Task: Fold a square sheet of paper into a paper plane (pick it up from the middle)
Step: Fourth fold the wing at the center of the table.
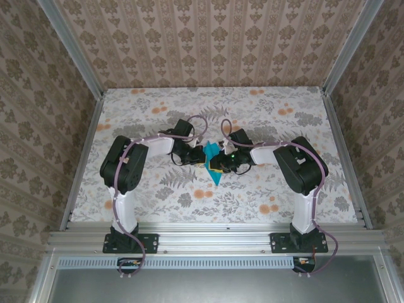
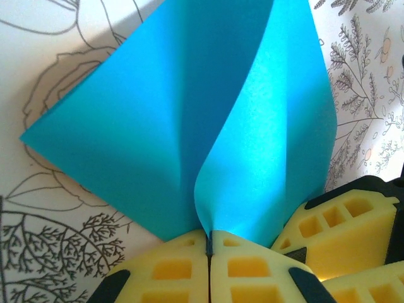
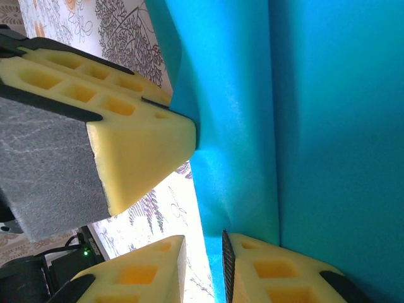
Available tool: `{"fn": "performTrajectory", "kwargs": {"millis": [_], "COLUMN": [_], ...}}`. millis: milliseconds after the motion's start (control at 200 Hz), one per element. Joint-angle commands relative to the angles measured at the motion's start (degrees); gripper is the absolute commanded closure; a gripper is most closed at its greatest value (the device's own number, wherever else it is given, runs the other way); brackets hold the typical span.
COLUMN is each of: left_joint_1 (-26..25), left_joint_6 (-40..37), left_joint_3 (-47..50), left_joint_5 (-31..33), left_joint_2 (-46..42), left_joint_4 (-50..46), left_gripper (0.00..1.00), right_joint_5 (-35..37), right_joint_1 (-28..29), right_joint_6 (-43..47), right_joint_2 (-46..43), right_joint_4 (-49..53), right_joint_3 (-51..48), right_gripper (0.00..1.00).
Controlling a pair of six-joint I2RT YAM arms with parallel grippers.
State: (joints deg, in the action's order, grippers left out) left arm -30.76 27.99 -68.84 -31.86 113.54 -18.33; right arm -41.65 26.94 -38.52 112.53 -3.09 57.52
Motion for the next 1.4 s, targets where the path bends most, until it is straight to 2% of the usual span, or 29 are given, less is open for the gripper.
{"fn": "performTrajectory", "kwargs": {"millis": [0,600,1075,1395], "left_joint_1": [-0.26,-0.53,-0.79,-0.79], "left_joint_6": [-2.89,-6.74,-7.48,-7.84], "left_joint_3": [-1.54,-2.1,-2.35,-2.1], "left_joint_5": [2.07,7.84,8.35,8.61], "left_joint_2": [1.96,5.94,6.91,7.45], "left_joint_4": [-3.15,-8.19,-8.92,-9.11], "left_gripper": [0.94,0.96,0.97,0.97], "right_joint_5": [3.99,2.81,1.13,1.47], "right_joint_1": [0.57,0.62,2.74,3.72], "right_joint_6": [1.78,0.03,-0.19,1.82], "right_joint_2": [1.26,-6.49,-4.17,-3.3], "right_joint_4": [3.36,3.62,3.25,5.28], "right_joint_3": [-2.16,-3.72,-3.24,-2.72], "right_gripper": [0.74,0.71,0.77,0.78]}}
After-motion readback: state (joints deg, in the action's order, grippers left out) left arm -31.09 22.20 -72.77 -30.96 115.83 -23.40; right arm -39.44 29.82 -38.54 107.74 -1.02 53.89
